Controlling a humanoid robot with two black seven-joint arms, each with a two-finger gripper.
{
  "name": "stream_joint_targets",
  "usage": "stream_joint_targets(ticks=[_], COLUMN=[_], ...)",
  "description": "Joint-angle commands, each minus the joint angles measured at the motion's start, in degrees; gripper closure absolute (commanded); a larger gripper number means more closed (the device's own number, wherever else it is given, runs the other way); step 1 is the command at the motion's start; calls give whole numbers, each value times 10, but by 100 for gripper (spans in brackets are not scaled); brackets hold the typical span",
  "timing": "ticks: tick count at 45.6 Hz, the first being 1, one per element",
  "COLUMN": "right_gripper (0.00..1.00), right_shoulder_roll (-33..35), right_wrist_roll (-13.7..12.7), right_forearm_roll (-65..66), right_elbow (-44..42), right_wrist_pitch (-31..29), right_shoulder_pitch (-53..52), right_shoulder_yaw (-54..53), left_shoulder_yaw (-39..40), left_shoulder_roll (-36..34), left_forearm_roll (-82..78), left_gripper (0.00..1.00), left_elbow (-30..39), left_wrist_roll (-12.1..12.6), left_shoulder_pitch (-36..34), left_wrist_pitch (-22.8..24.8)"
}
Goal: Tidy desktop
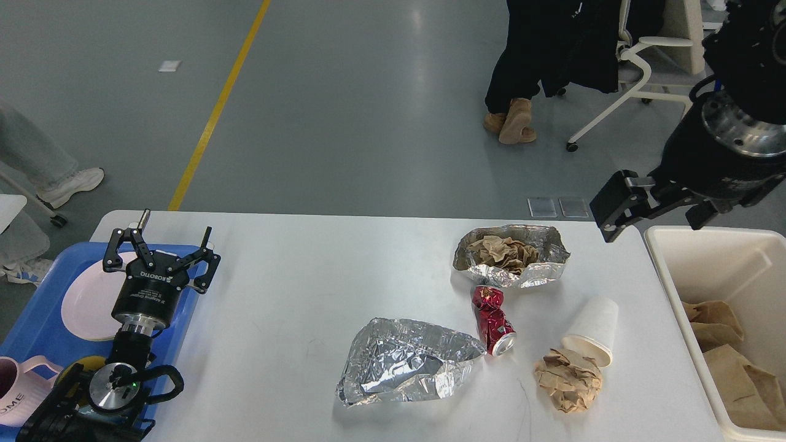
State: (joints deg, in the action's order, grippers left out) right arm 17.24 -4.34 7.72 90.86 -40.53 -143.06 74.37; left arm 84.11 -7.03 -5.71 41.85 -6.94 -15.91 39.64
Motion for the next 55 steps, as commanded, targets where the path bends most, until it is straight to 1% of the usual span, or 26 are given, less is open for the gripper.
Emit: stream_joint_targets(ticks=[1, 3, 8, 9, 10, 11, 13, 16, 19, 22, 25, 27, 35, 44, 49, 55], right_gripper=[1, 5, 6, 9, 12, 13, 11, 10, 3, 2, 2, 2, 1, 1, 1, 1], right_shoulder_roll=[3, 3, -1, -2, -1, -1, -1, -1, -2, -1, -7, -23, -84, -139, -159, -175], right_wrist_roll=[-3, -8, -37, -39, -39, -39, -37, -37, -36, -37, -37, -37, -38, -48, -62, -64], right_forearm_roll=[-88, -116, -238, -290, -314, -337, -382, -432, -450, -450, -445, -442, -423, -373, -348, -327], right_elbow=[-35, -53, -117, -138, -147, -158, -172, -184, -193, -225, -270, -305, -444, -580, -639, -697], right_wrist_pitch=[134, 166, 196, 201, 203, 207, 224, 279, 349, 387, 392, 392, 391, 390, 390, 390], right_shoulder_pitch=[87, 121, 202, 236, 253, 269, 295, 327, 373, 429, 486, 524, 648, 751, 804, 849], right_shoulder_yaw=[3, 2, -3, -2, -3, -4, -7, -26, -56, -105, -144, -163, -200, -243, -260, -292], left_shoulder_yaw=[0, 0, 0, 0, 0, 0, 0, 0, 0, 0, 0, 0, 0, 0, 0, 0], left_shoulder_roll=[0, 0, 0, 0, 0, 0, 0, 0, 0, 0, 0, 0, 0, 0, 0, 0], left_forearm_roll=[0, 0, 0, 0, 0, 0, 0, 0, 0, 0, 0, 0, 0, 0, 0, 0], left_gripper=[4, 4, 4, 4, 4, 4, 4, 4, 4, 4, 4, 4, 4, 4, 4, 4], left_elbow=[0, 0, 0, 0, 0, 0, 0, 0, 0, 0, 0, 0, 0, 0, 0, 0], left_wrist_roll=[0, 0, 0, 0, 0, 0, 0, 0, 0, 0, 0, 0, 0, 0, 0, 0], left_shoulder_pitch=[0, 0, 0, 0, 0, 0, 0, 0, 0, 0, 0, 0, 0, 0, 0, 0], left_wrist_pitch=[1, 1, 1, 0, 1, 0, 0, 1, 1, 1, 1, 1, 1, 1, 1, 0])
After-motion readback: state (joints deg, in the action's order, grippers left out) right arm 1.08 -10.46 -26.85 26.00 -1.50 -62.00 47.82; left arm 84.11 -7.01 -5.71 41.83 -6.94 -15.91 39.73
